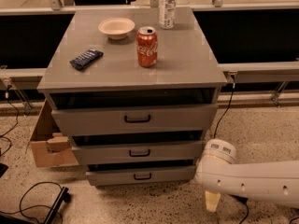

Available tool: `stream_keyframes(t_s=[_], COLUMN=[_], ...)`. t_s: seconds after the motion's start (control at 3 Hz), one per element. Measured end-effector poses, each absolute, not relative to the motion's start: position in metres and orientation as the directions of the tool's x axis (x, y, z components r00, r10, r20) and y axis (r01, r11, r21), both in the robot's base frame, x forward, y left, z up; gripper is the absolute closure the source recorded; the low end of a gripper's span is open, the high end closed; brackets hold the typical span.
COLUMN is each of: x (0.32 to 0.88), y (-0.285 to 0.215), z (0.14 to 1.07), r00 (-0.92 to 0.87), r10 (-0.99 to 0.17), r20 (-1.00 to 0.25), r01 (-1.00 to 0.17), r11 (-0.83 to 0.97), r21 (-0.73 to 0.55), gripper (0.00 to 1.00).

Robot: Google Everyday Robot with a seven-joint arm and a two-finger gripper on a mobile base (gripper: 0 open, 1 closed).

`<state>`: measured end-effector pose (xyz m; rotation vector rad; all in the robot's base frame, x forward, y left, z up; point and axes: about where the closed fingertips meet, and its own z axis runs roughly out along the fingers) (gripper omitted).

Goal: Open bottom drawer

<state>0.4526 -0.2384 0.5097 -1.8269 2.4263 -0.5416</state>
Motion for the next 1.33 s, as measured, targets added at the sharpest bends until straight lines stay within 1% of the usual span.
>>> stream_keyframes(t_s=[0.33,0.67,1.33], x=[0.452,0.461,0.503], y=[-0.238,-0.226,-0.171], z=[0.51,0.481,0.372], r00=[-0.298,-0.295,-0.246], r10=[-0.941,-0.944,-0.969], r20=[0.163,0.145,0.033], r01=[-0.921,-0.928,-0.944], r11=[0.238,0.247,0.232], r21=[-0.309,-0.279,-0.235], gripper=[0.0,0.0,0.0])
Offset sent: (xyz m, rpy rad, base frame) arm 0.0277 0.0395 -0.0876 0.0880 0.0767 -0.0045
